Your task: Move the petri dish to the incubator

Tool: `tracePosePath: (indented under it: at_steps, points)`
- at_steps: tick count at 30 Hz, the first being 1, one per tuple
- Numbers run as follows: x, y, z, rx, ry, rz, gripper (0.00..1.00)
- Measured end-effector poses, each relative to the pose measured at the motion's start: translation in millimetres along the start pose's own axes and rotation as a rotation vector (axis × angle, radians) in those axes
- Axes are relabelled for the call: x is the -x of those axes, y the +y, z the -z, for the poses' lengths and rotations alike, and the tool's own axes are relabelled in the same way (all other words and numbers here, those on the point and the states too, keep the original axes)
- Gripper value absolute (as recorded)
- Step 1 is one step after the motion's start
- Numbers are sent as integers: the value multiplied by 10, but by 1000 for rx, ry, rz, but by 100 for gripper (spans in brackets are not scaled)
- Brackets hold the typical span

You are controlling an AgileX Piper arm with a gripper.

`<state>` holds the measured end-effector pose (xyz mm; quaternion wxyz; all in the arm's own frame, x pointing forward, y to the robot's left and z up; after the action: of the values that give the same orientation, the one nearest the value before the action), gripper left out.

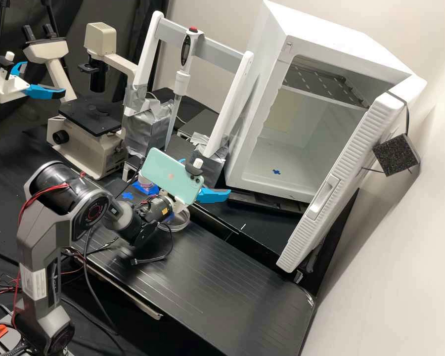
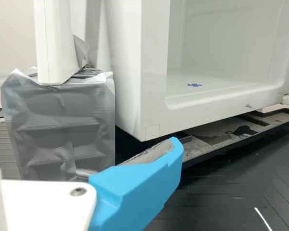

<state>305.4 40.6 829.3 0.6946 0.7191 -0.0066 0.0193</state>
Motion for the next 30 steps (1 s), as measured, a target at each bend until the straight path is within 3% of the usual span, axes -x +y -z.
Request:
tracePosePath:
  at_steps: [12, 24, 30]
  points:
    - [91, -5, -16, 2, 3, -3, 100]
    - [1039, 156, 1, -2, 172, -103, 100]
    - [1402, 87, -39, 30, 198, -77, 100]
